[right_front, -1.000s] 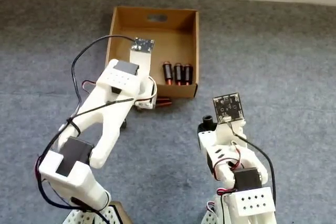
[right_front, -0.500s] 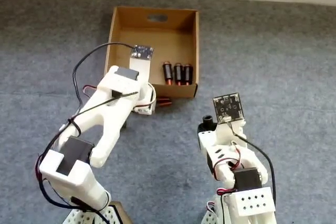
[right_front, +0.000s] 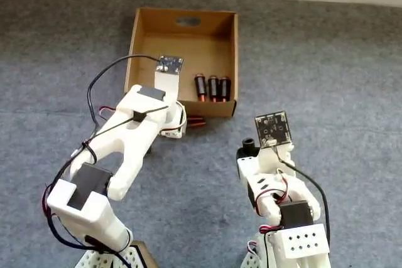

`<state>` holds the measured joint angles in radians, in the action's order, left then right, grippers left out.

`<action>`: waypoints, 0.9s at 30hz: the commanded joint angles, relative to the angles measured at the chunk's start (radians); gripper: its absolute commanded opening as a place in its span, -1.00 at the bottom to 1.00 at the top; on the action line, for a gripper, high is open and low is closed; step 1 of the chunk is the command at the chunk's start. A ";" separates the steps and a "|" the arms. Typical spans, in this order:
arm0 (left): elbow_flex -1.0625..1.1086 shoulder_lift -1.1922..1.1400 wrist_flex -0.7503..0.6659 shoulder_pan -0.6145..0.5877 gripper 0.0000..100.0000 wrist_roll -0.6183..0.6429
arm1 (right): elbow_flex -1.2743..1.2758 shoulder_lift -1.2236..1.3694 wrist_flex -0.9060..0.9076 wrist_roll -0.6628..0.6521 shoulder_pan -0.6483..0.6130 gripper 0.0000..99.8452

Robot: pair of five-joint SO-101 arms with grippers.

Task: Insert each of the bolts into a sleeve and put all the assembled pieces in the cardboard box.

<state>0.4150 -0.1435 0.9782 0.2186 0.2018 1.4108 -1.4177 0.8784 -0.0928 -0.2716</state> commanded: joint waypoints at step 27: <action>0.269 0.415 0.029 0.013 -0.86 -0.091 | -0.007 -0.013 -0.013 0.002 -0.007 -0.99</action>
<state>0.6836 0.2048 1.0027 0.2232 0.0284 1.4108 -1.4177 0.8784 -0.0928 -0.2716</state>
